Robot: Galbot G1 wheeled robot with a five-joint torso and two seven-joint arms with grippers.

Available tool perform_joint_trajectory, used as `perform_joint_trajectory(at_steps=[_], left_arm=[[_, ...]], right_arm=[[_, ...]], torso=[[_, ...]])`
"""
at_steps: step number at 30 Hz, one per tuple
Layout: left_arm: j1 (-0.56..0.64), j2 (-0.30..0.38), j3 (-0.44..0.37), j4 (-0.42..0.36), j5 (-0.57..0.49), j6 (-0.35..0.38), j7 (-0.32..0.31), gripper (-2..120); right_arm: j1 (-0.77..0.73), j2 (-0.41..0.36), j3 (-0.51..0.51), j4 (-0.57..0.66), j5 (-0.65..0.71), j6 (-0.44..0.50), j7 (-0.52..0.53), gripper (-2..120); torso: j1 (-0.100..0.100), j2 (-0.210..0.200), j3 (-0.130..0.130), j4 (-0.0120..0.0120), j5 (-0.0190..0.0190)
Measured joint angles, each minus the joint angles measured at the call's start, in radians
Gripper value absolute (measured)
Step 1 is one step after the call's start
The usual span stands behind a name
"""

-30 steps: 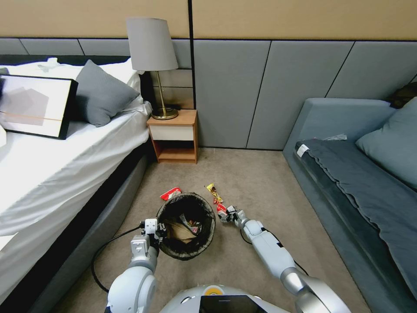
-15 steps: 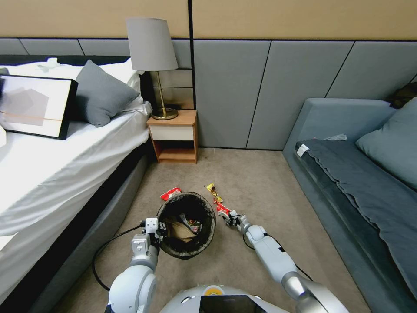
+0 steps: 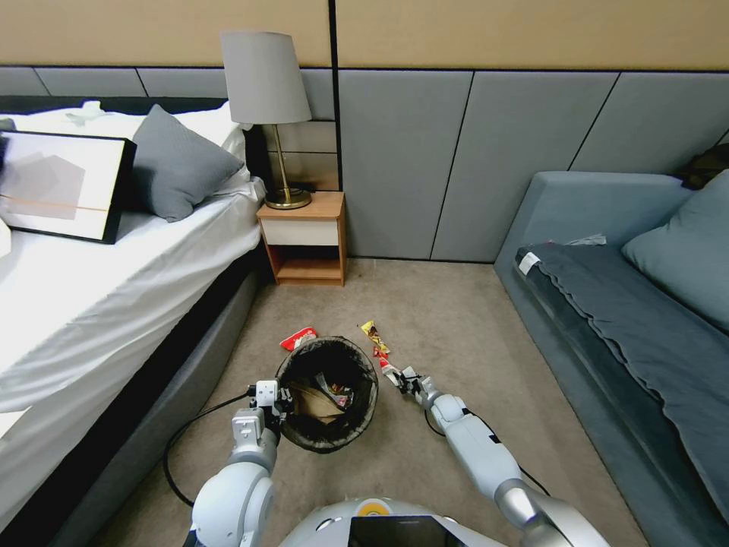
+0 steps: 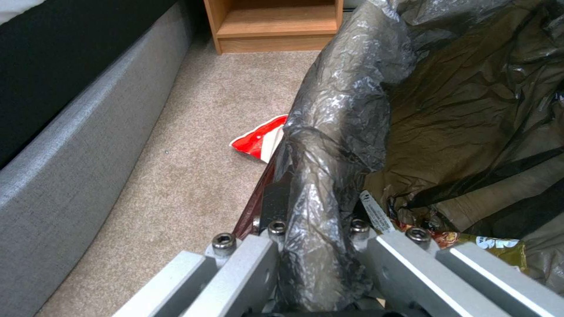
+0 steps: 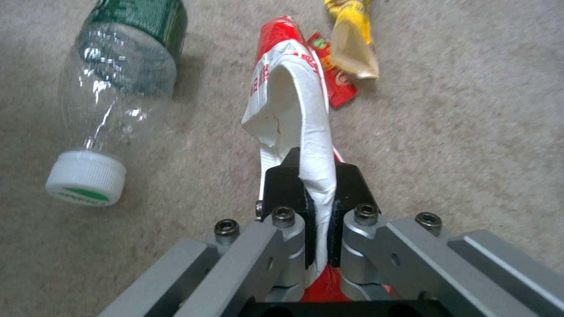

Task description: Pick up the trash bin, then pick up the garbage from the floor and place it into the trash bin.

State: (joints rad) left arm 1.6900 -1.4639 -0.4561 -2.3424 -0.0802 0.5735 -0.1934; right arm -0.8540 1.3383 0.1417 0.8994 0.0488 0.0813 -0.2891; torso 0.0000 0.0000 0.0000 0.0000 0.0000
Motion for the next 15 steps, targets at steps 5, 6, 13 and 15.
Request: perform_joint_trajectory(at_steps=[5, 6, 13, 15], left_arm=[[0.0, 0.002, 0.0, 0.0, 0.001, 0.0, 0.001, 0], [0.0, 0.002, 0.0, 0.0, 0.001, 0.0, 0.001, 0], [-0.004, 0.005, 0.007, 0.009, 0.001, 0.0, 0.001, 0], [-0.005, 0.007, 0.007, 0.011, 0.001, 0.0, 0.001, 0]], right_arm=[[-0.046, -0.014, 0.013, 0.102, 0.055, 0.02, 0.06, 0], [-0.046, -0.014, 0.013, 0.102, 0.055, 0.02, 0.06, 0], [-0.154, -0.041, 0.073, 0.431, 0.117, 0.108, 0.113, 0], [-0.182, -0.048, 0.083, 0.528, 0.134, 0.12, 0.115, 0]], torso=[[0.0, 0.0, 0.0, -0.0001, 0.0001], [0.0, 0.0, 0.0, -0.0001, 0.0001], [0.0, 0.0, 0.0, 0.0, 0.0], [0.0, 0.0, 0.0, 0.0, -0.0002]])
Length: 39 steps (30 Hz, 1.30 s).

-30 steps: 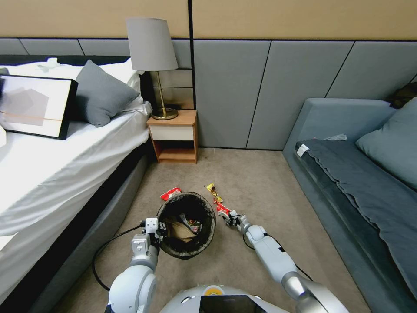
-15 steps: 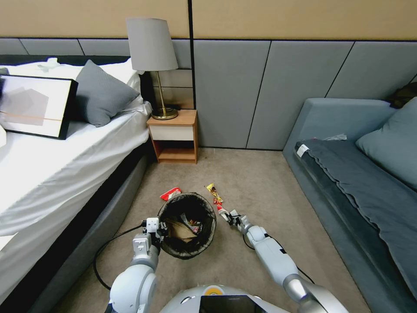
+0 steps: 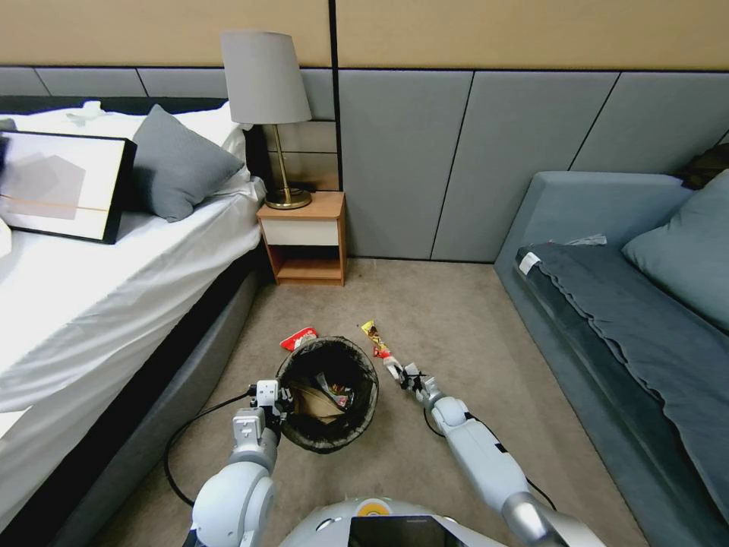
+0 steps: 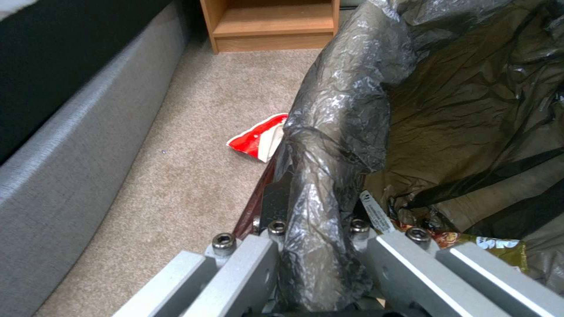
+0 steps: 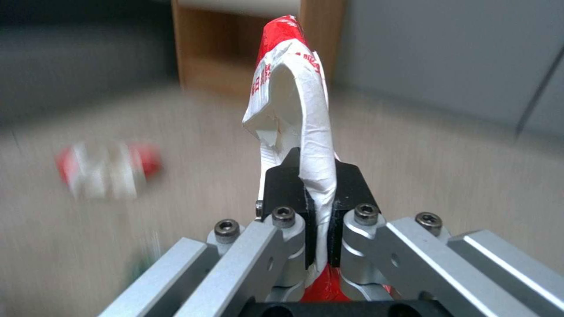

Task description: Pick up the trash bin, then pick up the garbage from the floor and place it into the trash bin.

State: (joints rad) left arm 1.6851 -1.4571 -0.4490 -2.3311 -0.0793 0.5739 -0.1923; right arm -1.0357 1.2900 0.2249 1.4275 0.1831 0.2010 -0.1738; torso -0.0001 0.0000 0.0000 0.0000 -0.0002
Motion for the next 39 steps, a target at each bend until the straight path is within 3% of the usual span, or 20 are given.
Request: perform_joint_trajectory(at_steps=[2, 4, 7, 11, 15, 19, 27, 39], left_arm=[[-0.001, 0.004, -0.001, 0.003, 0.001, 0.0, 0.0, 0], [0.0, 0.004, -0.001, 0.003, 0.001, -0.001, 0.001, 0], [-0.001, 0.004, 0.008, -0.001, -0.006, 0.0, 0.0, 0], [-0.003, 0.004, 0.012, 0.0, -0.007, 0.001, -0.001, 0], [-0.007, 0.005, 0.017, 0.002, -0.007, 0.001, -0.002, 0], [-0.01, 0.006, 0.02, 0.003, -0.007, 0.002, -0.002, 0], [-0.013, 0.004, 0.033, 0.006, -0.002, 0.002, -0.003, 0], [-0.013, -0.001, 0.036, -0.001, 0.006, 0.001, -0.003, 0]], right_arm=[[-0.039, -0.003, 0.017, 0.165, 0.017, 0.015, -0.006, 0], [-0.048, -0.004, 0.023, 0.22, 0.018, 0.023, -0.012, 0], [-0.076, -0.013, 0.027, 0.431, 0.043, 0.031, -0.03, 0], [-0.093, -0.022, 0.021, 0.514, 0.055, 0.031, -0.046, 0], [-0.179, -0.055, -0.019, 0.693, 0.078, 0.031, -0.074, 0], [-0.252, -0.08, -0.067, 0.742, 0.057, 0.035, -0.087, 0], [-0.279, -0.082, -0.161, 0.638, -0.003, 0.061, -0.092, 0], [-0.28, -0.051, -0.188, 0.462, -0.031, 0.095, -0.107, 0]], torso=[[0.0, 0.0, 0.0, 0.0, 0.0002], [0.0, 0.0, 0.0, 0.0, 0.0003], [0.0, 0.0, 0.0, 0.0001, 0.0001], [0.0, 0.0, 0.0, 0.0, 0.0], [0.0, 0.0, 0.0, 0.0, 0.0001], [0.0, 0.0, 0.0, -0.0003, 0.0002], [0.0, 0.0, 0.0, 0.0, 0.0001], [0.0, 0.0, 0.0, 0.0, 0.0001]])
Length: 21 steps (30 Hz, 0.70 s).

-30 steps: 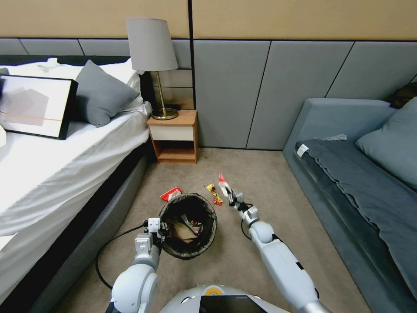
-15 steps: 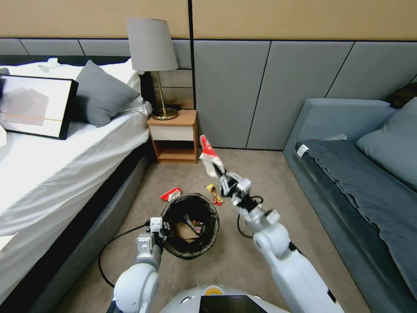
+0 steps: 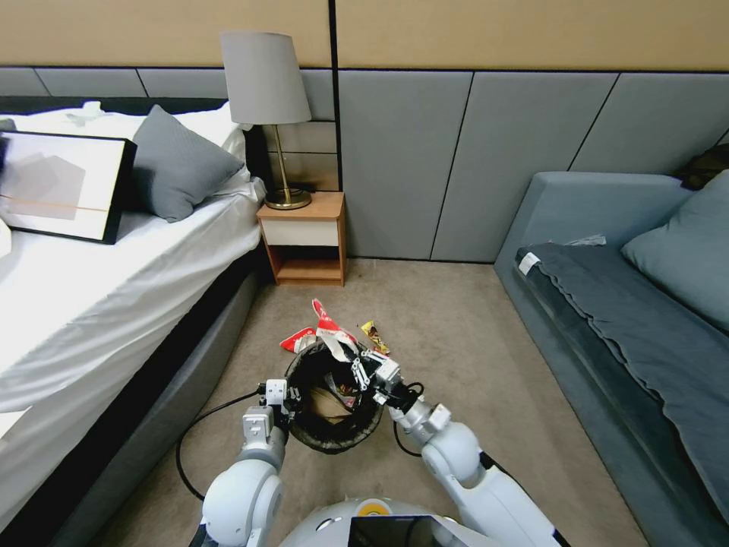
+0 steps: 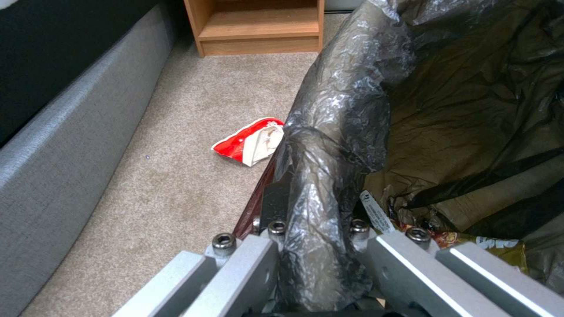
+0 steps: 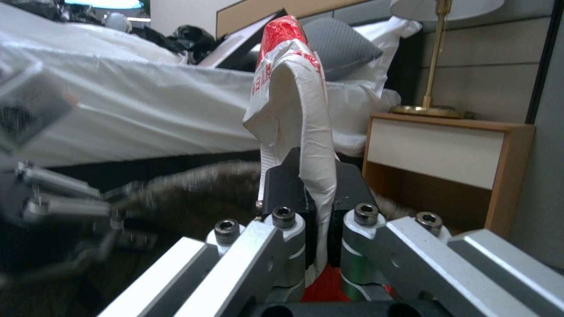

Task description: Pick up the trash bin, then pick up the garbage from the floor and place it into the trash bin.

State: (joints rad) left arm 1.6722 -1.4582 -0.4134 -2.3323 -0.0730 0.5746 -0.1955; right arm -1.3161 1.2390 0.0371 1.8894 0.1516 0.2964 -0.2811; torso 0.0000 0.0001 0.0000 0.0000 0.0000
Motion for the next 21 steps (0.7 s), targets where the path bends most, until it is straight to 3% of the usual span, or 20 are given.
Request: perform_joint_trajectory(at_steps=[21], left_arm=[[-0.01, -0.003, -0.001, -0.004, 0.0, -0.002, 0.0, 0]], right_arm=[[-0.028, 0.007, 0.009, -0.087, -0.026, 0.037, -0.012, 0]], torso=[[0.0, 0.0, 0.0, 0.0, 0.0001]])
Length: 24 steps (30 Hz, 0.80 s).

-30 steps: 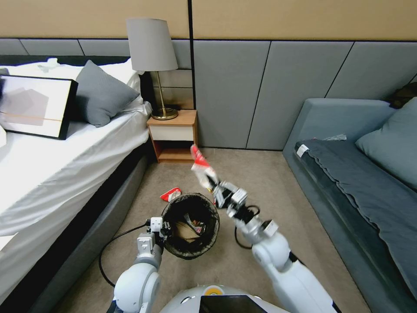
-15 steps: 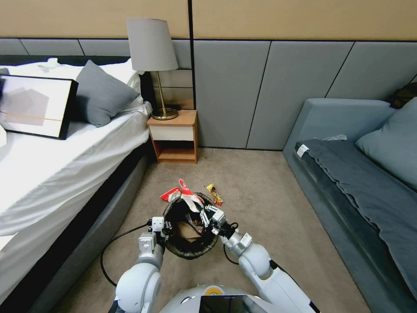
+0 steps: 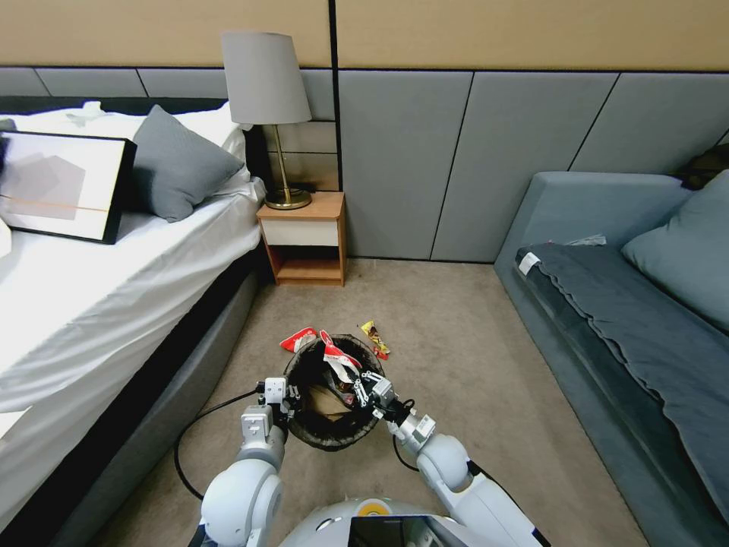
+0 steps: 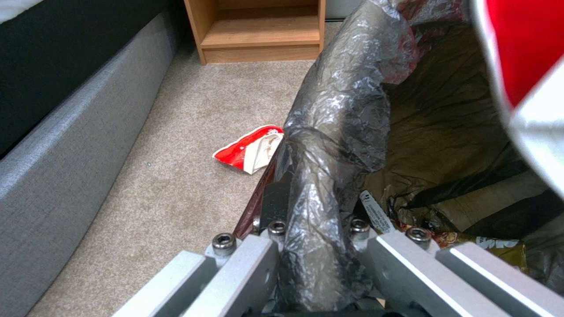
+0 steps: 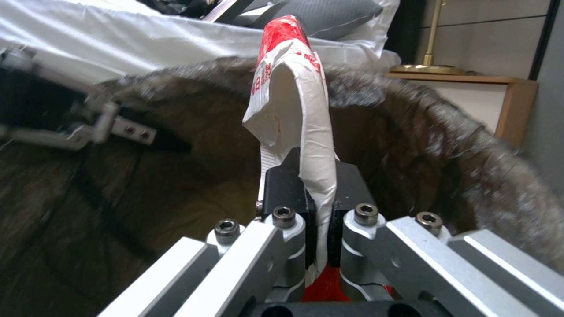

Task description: Pick up the trash bin, then pick up the garbage from the floor and place it into the trash bin.

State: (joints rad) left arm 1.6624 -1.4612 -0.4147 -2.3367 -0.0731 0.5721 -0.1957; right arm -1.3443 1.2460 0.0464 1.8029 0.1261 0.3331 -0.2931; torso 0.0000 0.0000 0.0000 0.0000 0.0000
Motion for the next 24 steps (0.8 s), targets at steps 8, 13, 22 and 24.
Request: perform_joint_trajectory(at_steps=[8, 13, 22, 24], left_arm=[[0.001, -0.002, 0.003, 0.002, 0.0, 0.0, 0.0, 0], [0.001, -0.004, 0.007, 0.006, 0.002, 0.0, 0.0, 0], [-0.001, -0.004, 0.013, 0.01, 0.003, -0.002, -0.001, 0], [-0.002, -0.003, 0.013, 0.01, 0.003, -0.002, -0.001, 0]], right_arm=[[-0.015, -0.009, 0.0, 0.006, -0.024, -0.003, 0.006, 22], [-0.019, -0.008, -0.004, 0.008, -0.028, -0.007, 0.007, 39], [-0.036, -0.025, -0.008, 0.024, -0.03, -0.011, 0.008, 76], [-0.04, -0.028, -0.008, 0.03, -0.03, -0.011, 0.008, 82]], torso=[[0.0, 0.0, 0.0, 0.0, 0.0], [0.0, 0.0, 0.0, 0.0, 0.0], [0.0, 0.0, 0.0, 0.0, 0.0], [0.0, 0.0, 0.0, 0.0, 0.0]])
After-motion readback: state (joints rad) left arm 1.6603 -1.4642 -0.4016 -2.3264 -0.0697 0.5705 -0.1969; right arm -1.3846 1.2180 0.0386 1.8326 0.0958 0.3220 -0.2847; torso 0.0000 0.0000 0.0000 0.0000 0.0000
